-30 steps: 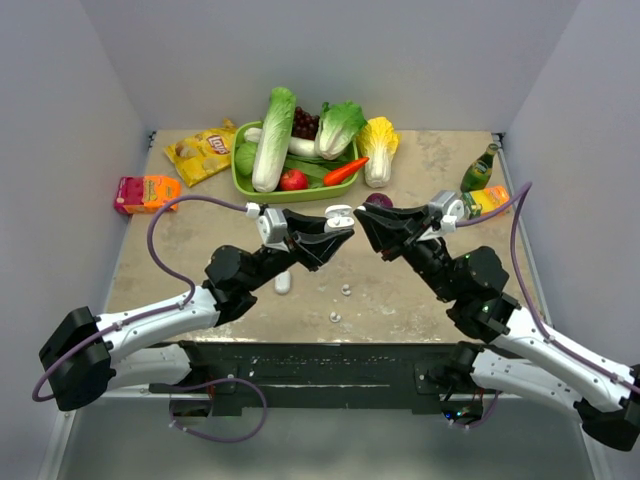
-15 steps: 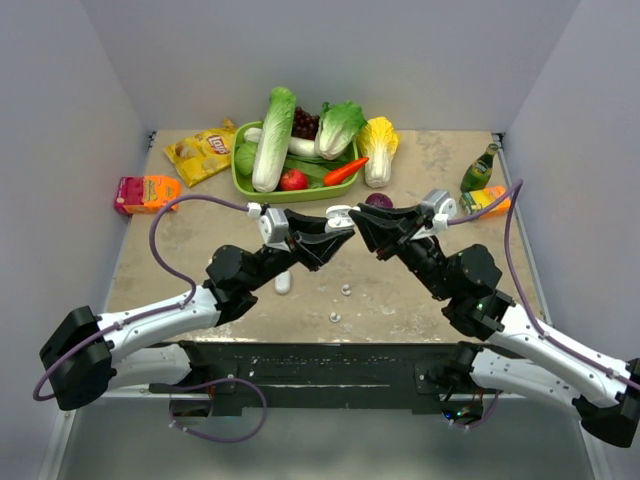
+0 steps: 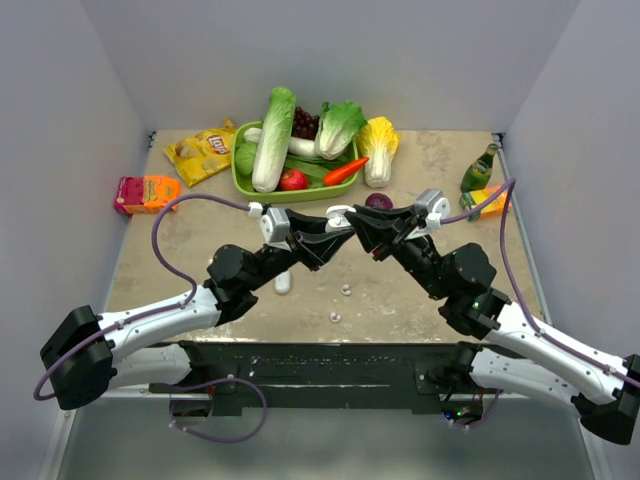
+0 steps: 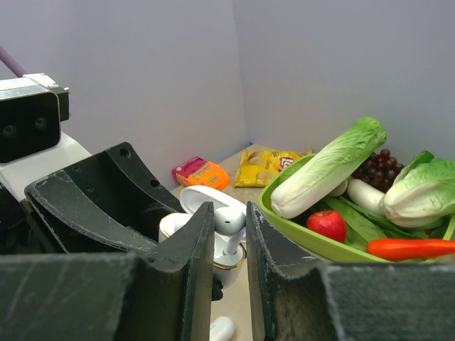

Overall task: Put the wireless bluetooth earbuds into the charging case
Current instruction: Place the earbud in the charging case.

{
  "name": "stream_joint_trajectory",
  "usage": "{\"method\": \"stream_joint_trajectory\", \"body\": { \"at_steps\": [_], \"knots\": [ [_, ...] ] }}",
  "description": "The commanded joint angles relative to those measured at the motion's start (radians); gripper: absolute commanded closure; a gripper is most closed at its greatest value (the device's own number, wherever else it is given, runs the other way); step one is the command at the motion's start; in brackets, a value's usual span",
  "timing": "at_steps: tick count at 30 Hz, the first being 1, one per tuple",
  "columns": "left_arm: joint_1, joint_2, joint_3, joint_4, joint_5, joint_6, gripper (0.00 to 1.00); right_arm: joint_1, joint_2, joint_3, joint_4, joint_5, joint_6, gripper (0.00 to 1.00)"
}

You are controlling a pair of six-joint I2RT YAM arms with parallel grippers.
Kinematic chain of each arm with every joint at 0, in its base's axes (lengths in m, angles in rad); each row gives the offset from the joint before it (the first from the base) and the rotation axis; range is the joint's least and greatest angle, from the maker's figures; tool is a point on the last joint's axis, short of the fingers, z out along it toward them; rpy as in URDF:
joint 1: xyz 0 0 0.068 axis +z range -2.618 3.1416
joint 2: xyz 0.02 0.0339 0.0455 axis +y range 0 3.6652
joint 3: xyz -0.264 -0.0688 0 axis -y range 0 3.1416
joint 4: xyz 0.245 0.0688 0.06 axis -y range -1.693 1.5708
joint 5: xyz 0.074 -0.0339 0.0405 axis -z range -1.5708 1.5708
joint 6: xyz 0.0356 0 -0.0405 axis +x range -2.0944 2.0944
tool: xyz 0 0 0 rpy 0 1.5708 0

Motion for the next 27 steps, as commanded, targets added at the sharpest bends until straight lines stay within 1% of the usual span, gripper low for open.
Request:
{"method": "stream_joint_trajectory", "body": {
  "at_steps": [1,17,26,27],
  "knots": [
    [0.000,-0.014,0.023,0.077,0.002,0.012,1.00,0.007,0.000,0.003,0.012,-0.001,-0.006,1.00],
    [0.000,-0.021,0.024,0.096,-0.024,0.025,1.00,0.019,-0.034,-0.027,-0.027,-0.010,0.009,1.00],
    [0.000,-0.016,0.033,0.100,-0.019,0.023,1.00,0.021,-0.038,-0.027,-0.047,-0.009,0.018,0.91],
    [0.000,-0.015,0.032,0.103,-0.018,0.022,1.00,0.022,-0.038,-0.026,-0.047,-0.009,0.018,0.88]
  ]
}}
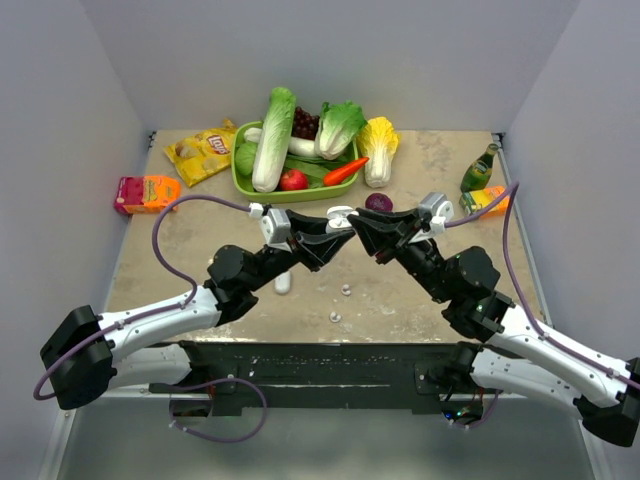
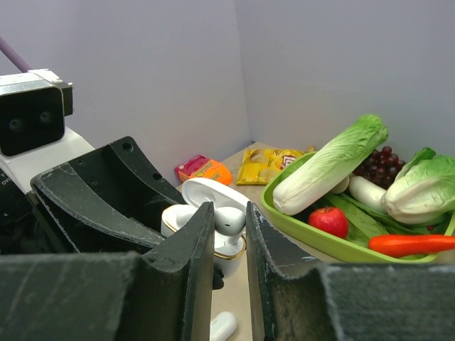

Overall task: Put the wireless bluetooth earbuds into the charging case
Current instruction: Place the earbud in the charging case.

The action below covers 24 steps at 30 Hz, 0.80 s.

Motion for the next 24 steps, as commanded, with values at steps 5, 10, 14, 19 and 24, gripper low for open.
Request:
{"method": "stream_joint_trajectory", "body": {
  "at_steps": [5,10,14,19,24],
  "knots": [
    [-0.001,-0.010,0.027,0.103,-0.011,0.010,1.00,0.010,0.004,0.003,-0.033,-0.008,0.016,0.75],
    [-0.002,-0.007,0.023,0.101,-0.008,0.008,1.00,0.010,0.018,0.024,-0.033,0.001,0.022,0.65],
    [-0.004,-0.008,0.017,0.100,-0.005,0.008,1.00,0.010,0.024,0.039,-0.029,0.020,0.033,0.58],
    [-0.004,-0.011,0.006,0.101,-0.008,0.010,1.00,0.010,0.024,0.059,-0.030,0.046,0.051,0.47],
    [-0.004,-0.018,-0.005,0.101,-0.017,0.010,1.00,0.010,-0.011,0.081,-0.043,0.101,0.099,0.35]
  ]
}}
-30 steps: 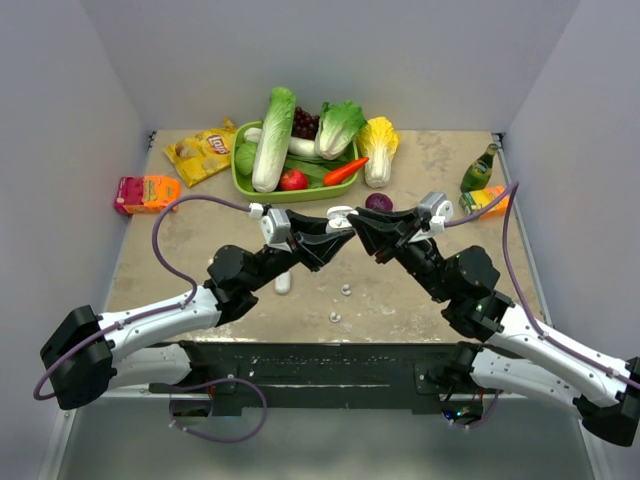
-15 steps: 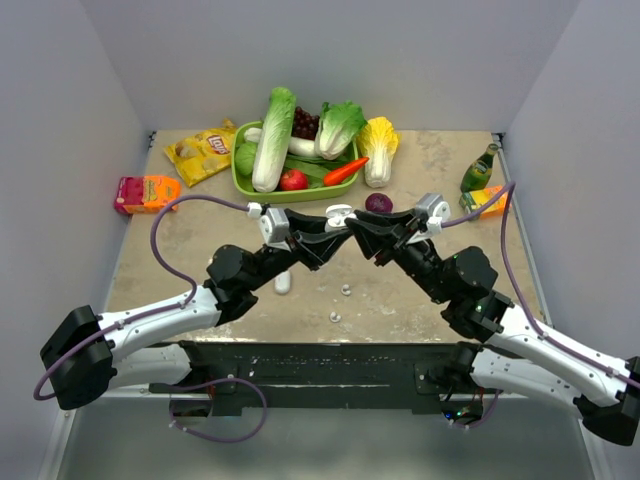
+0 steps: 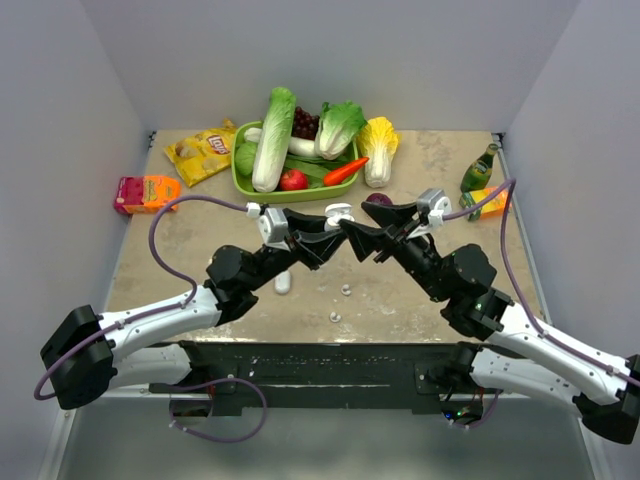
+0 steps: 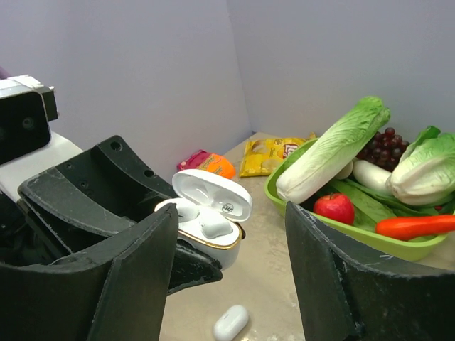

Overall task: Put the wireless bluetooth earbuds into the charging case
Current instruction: Place the earbud in the charging case, then close the charging case.

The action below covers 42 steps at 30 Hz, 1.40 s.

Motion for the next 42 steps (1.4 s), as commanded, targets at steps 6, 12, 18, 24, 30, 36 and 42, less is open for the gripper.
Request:
{"method": "stream_joint_trajectory", "body": {
  "at_steps": [6,12,18,24,30,36,42],
  "knots": [
    [-0.004,-0.036,-0.017,0.079,-0.017,0.016,1.00,0.003,-0.106,0.040,-0.016,0.170,0.081,0.32],
    [-0.004,-0.046,-0.049,0.122,-0.009,0.013,1.00,0.003,-0.128,0.018,-0.069,0.291,0.115,0.32],
    [-0.002,-0.062,-0.186,0.379,0.119,0.036,1.00,0.002,-0.051,0.118,-0.250,0.351,0.122,0.33],
    [-0.001,-0.054,-0.312,0.558,0.190,0.065,1.00,0.001,0.056,0.262,-0.425,0.223,0.115,0.33],
    [-0.002,-0.051,-0.327,0.533,0.222,0.140,1.00,0.001,0.168,0.362,-0.575,0.103,0.113,0.34],
    [-0.009,-0.051,-0.330,0.510,0.227,0.211,1.00,0.000,0.274,0.415,-0.706,0.025,0.108,0.33],
    [-0.012,-0.046,-0.342,0.533,0.213,0.228,1.00,0.001,0.282,0.400,-0.709,-0.012,0.108,0.34]
  ]
}}
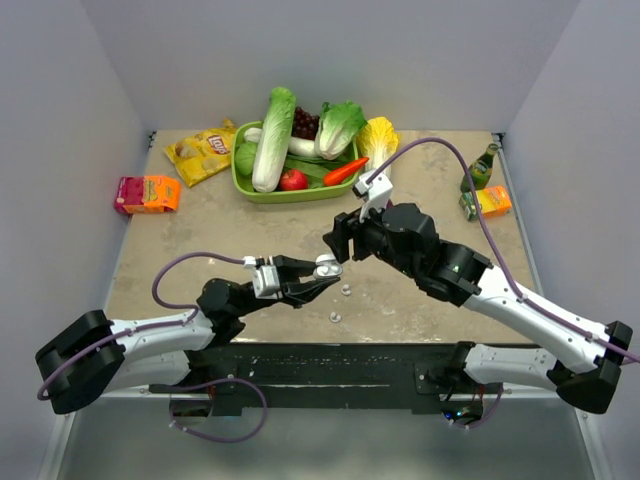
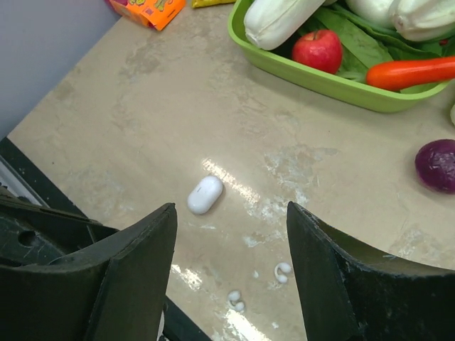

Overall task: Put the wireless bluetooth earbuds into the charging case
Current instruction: Close the charging case.

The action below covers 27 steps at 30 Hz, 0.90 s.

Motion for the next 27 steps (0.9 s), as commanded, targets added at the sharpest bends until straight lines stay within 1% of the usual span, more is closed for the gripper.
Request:
{"method": "stream_joint_trajectory", "body": {
  "at_steps": [1,7,14,16,17,18,19,20,21,22,23,24,25,26,27],
  "knots": [
    [-0.006,0.000,-0.008,0.256,-0.006,0.059,1.00,0.002,-0.019,0.024,-0.022,-0.060,-0.001,0.35],
    [-0.006,0.002,-0.006,0.256,-0.038,0.067,1.00,0.002,-0.029,0.006,-0.012,-0.103,-0.004,0.37],
    [-0.006,0.000,-0.008,0.247,-0.076,0.063,1.00,0.002,-0.035,-0.013,-0.014,-0.102,0.001,0.37],
    [-0.006,0.002,-0.006,0.231,-0.091,0.047,1.00,0.002,-0.058,-0.019,-0.018,-0.029,0.023,0.34],
    [-0.006,0.002,-0.006,0.219,-0.129,0.037,1.00,0.002,-0.074,-0.028,-0.012,0.089,0.057,0.34],
    [-0.006,0.006,-0.005,0.192,-0.154,0.024,1.00,0.002,-0.103,-0.042,-0.002,0.171,0.074,0.32],
    [-0.006,0.009,-0.002,0.172,-0.189,-0.020,1.00,0.002,-0.175,-0.101,0.058,0.234,0.083,0.32],
    [-0.006,0.028,0.001,0.146,-0.305,-0.058,1.00,0.002,-0.220,-0.144,0.102,0.328,0.083,0.32],
    [-0.004,0.040,0.029,0.036,-0.387,-0.107,1.00,0.001,-0.255,-0.233,0.150,0.352,0.079,0.29],
    [-0.001,0.057,0.055,-0.055,-0.463,-0.225,1.00,0.001,-0.281,-0.271,0.220,0.360,0.077,0.28],
    [0.006,0.096,0.088,-0.160,-0.571,-0.282,1.00,-0.001,-0.309,-0.301,0.241,0.356,0.076,0.27],
    [0.034,0.126,0.163,-0.354,-0.591,-0.342,1.00,-0.002,-0.306,-0.333,0.250,0.334,0.077,0.27],
    [0.057,0.158,0.194,-0.425,-0.589,-0.440,1.00,-0.002,-0.296,-0.341,0.241,0.326,0.083,0.27],
    [0.080,0.228,0.243,-0.478,-0.549,-0.482,1.00,-0.002,-0.267,-0.345,0.229,0.320,0.106,0.27],
    [0.129,0.264,0.262,-0.550,-0.526,-0.520,1.00,-0.002,-0.254,-0.358,0.216,0.319,0.120,0.27]
  ]
}}
